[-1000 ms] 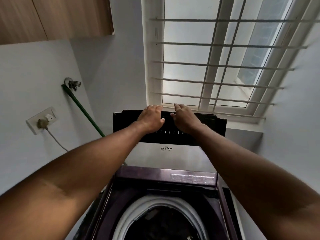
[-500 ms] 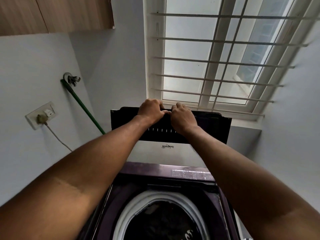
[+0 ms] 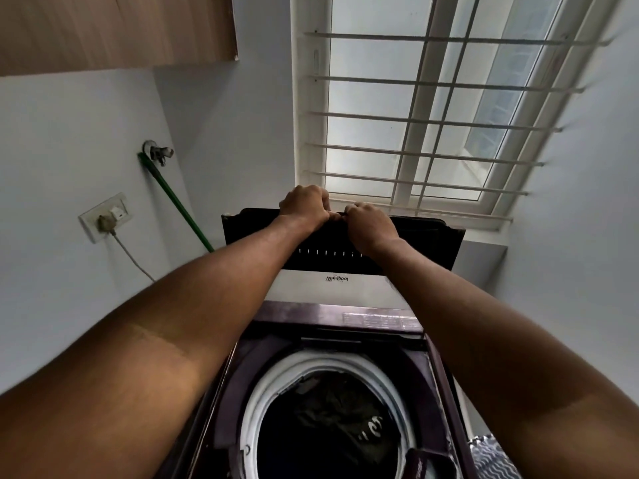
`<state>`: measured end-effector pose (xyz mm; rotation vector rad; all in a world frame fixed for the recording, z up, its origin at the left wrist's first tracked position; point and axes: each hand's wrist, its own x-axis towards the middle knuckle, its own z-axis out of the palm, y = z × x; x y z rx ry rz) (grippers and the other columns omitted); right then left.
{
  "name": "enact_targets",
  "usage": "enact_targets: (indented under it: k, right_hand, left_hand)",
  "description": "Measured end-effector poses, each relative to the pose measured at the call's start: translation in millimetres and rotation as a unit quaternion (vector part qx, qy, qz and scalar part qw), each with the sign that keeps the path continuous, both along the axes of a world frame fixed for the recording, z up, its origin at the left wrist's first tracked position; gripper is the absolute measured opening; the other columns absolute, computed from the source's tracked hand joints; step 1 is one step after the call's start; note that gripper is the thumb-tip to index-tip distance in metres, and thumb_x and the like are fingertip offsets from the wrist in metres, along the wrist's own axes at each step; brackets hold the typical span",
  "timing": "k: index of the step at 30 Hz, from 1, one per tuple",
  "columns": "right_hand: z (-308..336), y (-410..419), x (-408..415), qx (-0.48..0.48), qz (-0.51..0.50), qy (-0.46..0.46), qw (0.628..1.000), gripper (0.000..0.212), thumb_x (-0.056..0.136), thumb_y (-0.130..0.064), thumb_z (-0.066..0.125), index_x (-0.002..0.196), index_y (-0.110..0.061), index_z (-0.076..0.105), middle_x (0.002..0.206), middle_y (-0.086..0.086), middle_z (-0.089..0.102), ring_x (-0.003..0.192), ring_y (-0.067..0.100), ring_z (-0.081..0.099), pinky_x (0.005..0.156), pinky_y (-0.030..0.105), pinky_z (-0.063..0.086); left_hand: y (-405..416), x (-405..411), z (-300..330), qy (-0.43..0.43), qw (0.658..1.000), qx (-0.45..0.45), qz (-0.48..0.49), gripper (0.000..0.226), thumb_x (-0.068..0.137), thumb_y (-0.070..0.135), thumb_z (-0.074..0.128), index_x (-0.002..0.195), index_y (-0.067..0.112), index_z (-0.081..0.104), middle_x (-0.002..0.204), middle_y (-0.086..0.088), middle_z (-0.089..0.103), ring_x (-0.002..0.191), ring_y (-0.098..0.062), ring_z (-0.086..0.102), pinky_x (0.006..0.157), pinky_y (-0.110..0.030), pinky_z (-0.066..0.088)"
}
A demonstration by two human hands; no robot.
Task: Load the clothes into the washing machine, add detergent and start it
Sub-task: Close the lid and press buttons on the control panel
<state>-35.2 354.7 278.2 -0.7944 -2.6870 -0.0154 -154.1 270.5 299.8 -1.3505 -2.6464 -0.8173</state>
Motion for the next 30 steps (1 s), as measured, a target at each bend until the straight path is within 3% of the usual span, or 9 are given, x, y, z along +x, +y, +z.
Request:
enact_targets:
  k: [7, 12, 15, 17, 24, 30]
  right_hand:
    - [4.8, -14.3, 18.1, -0.03, 0.003, -0.009, 0.999, 0.025, 0.1, -0.019, 0.046, 0.108, -0.007, 0.067, 0.11, 0.019, 0.066, 0.103, 0.039, 0.063, 0.082, 0.042, 0.052]
    - [1.4, -23.6, 27.5, -0.017, 0.012, -0.023, 1.0, 0.023, 0.098, -0.016, 0.047, 0.108, -0.009, 0.067, 0.107, 0.019, 0.067, 0.1, 0.04, 0.064, 0.08, 0.041, 0.051]
    - [4.1, -27.8, 31.6, -0.031, 0.013, -0.036, 0.999, 0.023, 0.098, -0.017, 0.049, 0.109, -0.009, 0.067, 0.108, 0.021, 0.066, 0.102, 0.041, 0.062, 0.081, 0.039, 0.049]
    - [6.5, -31.8, 35.6, -0.042, 0.018, -0.045, 0.998, 0.023, 0.098, -0.019, 0.05, 0.109, -0.01, 0.069, 0.108, 0.022, 0.067, 0.102, 0.041, 0.062, 0.081, 0.038, 0.048]
    - [3.3, -61.4, 61.6, -0.026, 0.028, -0.059, 0.998, 0.024, 0.099, -0.019, 0.051, 0.111, -0.014, 0.071, 0.105, 0.021, 0.068, 0.098, 0.041, 0.062, 0.077, 0.036, 0.045]
    - [-13.1, -95.2, 87.7, 0.023, 0.029, -0.064, 0.997, 0.023, 0.098, -0.019, 0.049, 0.106, -0.015, 0.07, 0.105, 0.015, 0.072, 0.099, 0.037, 0.064, 0.08, 0.04, 0.049]
  left_hand:
    - [-24.5, 11.0, 3.7, -0.029, 0.999, 0.004, -0.023, 0.029, 0.069, 0.048, 0.085, 0.075, 0.024, 0.07, 0.076, 0.008, 0.063, 0.082, -0.016, 0.063, 0.07, -0.026, 0.042]
    - [-37.7, 5.4, -8.8, -0.085, 0.994, -0.011, -0.061, 0.03, 0.075, 0.056, 0.078, 0.08, 0.027, 0.071, 0.084, 0.01, 0.069, 0.088, -0.013, 0.064, 0.079, -0.03, 0.05]
    - [-47.3, 14.4, -18.8, -0.027, 0.996, -0.053, -0.063, 0.041, 0.086, 0.068, 0.056, 0.1, 0.032, 0.071, 0.102, 0.005, 0.071, 0.101, -0.018, 0.059, 0.098, -0.04, 0.036]
    - [-55.1, 23.9, -21.2, 0.013, 0.995, -0.07, -0.063, 0.048, 0.091, 0.07, 0.044, 0.112, 0.033, 0.068, 0.111, 0.002, 0.069, 0.11, -0.022, 0.058, 0.102, -0.043, 0.029]
    - [-84.8, 45.5, -39.0, 0.073, 0.993, -0.056, -0.079, 0.049, 0.094, 0.067, 0.039, 0.113, 0.032, 0.068, 0.109, -0.001, 0.07, 0.11, -0.024, 0.058, 0.087, -0.039, 0.023]
    - [-117.2, 72.8, -59.9, 0.115, 0.991, -0.012, -0.071, 0.046, 0.095, 0.063, 0.044, 0.107, 0.028, 0.07, 0.1, -0.004, 0.071, 0.105, -0.025, 0.057, 0.088, -0.04, 0.03]
